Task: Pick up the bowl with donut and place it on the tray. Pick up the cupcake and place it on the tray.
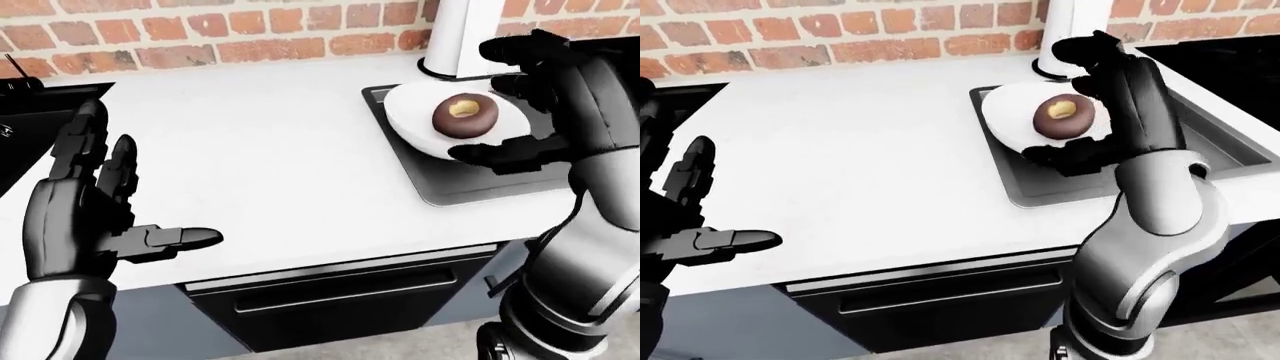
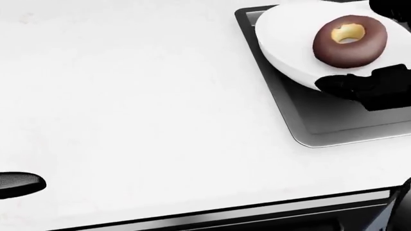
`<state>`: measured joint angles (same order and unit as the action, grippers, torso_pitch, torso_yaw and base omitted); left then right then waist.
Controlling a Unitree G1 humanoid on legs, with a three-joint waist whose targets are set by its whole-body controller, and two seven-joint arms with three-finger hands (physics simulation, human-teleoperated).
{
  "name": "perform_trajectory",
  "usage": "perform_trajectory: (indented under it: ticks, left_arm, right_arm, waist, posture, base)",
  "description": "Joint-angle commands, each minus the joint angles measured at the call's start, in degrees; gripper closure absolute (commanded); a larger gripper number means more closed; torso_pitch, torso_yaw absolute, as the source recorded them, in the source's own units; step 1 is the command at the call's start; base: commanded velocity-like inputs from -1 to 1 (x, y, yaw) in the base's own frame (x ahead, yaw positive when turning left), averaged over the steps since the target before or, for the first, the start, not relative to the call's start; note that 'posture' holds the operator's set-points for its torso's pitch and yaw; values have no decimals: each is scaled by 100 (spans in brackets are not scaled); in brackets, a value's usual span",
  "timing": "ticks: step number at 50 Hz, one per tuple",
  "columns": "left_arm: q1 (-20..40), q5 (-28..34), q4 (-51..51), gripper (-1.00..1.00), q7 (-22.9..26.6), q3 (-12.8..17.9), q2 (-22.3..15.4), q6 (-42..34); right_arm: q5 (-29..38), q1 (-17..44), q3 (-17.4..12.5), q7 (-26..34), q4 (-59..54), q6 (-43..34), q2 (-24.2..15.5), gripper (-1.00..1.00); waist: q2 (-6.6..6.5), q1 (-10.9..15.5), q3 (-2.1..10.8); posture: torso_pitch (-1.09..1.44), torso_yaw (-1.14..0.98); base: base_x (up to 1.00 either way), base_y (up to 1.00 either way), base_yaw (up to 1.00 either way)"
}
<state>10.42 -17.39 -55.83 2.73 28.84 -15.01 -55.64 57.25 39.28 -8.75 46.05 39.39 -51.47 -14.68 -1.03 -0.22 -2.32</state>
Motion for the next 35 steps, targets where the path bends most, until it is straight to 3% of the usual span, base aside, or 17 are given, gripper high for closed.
perform_trajectory:
  ticks: [1,2,11,12,13,14,21,26,30,31,32,33,34,35]
  left_arm:
    - [127,-18,-161,-100,-31,77,-85,94]
    - [161,-57,-206,-100,-42,110,-101,21]
    - [183,-190,-325,-100,-99,183,-163,-112]
    - [176,-196,-330,-100,-99,188,-157,-107]
    - [173,-199,-332,-100,-100,189,-156,-105]
    - [172,-207,-339,-100,-104,195,-151,-110]
    - [141,-257,-375,-100,-107,243,-140,-125]
    - [133,-282,-358,-100,-108,261,-149,-111]
    - [147,-308,-360,-100,-124,276,-169,-124]
    - [155,-316,-360,-100,-131,275,-176,-131]
    - [175,-321,-346,-100,-142,273,-187,-137]
    - [185,-318,-331,-100,-150,259,-197,-130]
    - [189,-322,-330,-100,-156,254,-202,-132]
    - [205,-340,-338,-100,-163,265,-209,-153]
  right_arm:
    - [-356,111,8,-255,187,-202,-86,-85]
    - [-488,80,11,-361,215,-247,-87,-100]
    - [-1300,-103,88,-1061,313,-425,-133,-100]
    - [-1339,-124,110,-1109,322,-429,-135,-100]
    - [-1359,-136,128,-1134,325,-438,-144,-100]
    - [-1376,-139,150,-1154,332,-464,-150,-100]
    - [-1405,-93,273,-1206,339,-561,-155,-100]
    - [-1394,-76,298,-1200,327,-554,-141,-100]
    - [-1350,-67,330,-1152,339,-587,-135,-100]
    - [-1343,-64,345,-1139,351,-573,-126,-100]
    - [-1324,-57,377,-1108,359,-557,-125,-100]
    - [-1299,-47,394,-1090,347,-548,-118,-100]
    - [-1281,-40,401,-1069,346,-548,-106,-100]
    - [-1245,-46,426,-1034,345,-533,-104,-100]
  waist:
    - [-2,0,110]
    - [-2,1,108]
    - [-10,-1,106]
    - [-32,-6,131]
    - [-30,-5,284]
    - [-28,-2,335]
    - [-13,32,200]
    - [142,65,215]
    - [19,142,167]
    - [-43,151,148]
    - [-184,120,235]
    - [-421,65,27]
    - [-467,108,-159]
    - [-335,132,-247]
  posture:
    - [0,0]
    - [0,0]
    - [0,0]
    - [0,0]
    - [0,0]
    - [0,0]
    - [0,0]
    - [0,0]
    - [0,0]
    - [0,0]
    - [0,0]
    - [0,0]
    - [0,0]
    - [0,0]
  base:
    - [0,0,0]
    - [0,0,0]
    - [0,0,0]
    - [-44,2,0]
    - [-50,2,0]
    - [-69,5,0]
    - [-77,5,0]
    - [-80,6,0]
    - [-79,8,0]
    - [-61,9,0]
    - [-8,14,0]
    - [0,14,0]
    - [0,14,0]
    - [0,16,0]
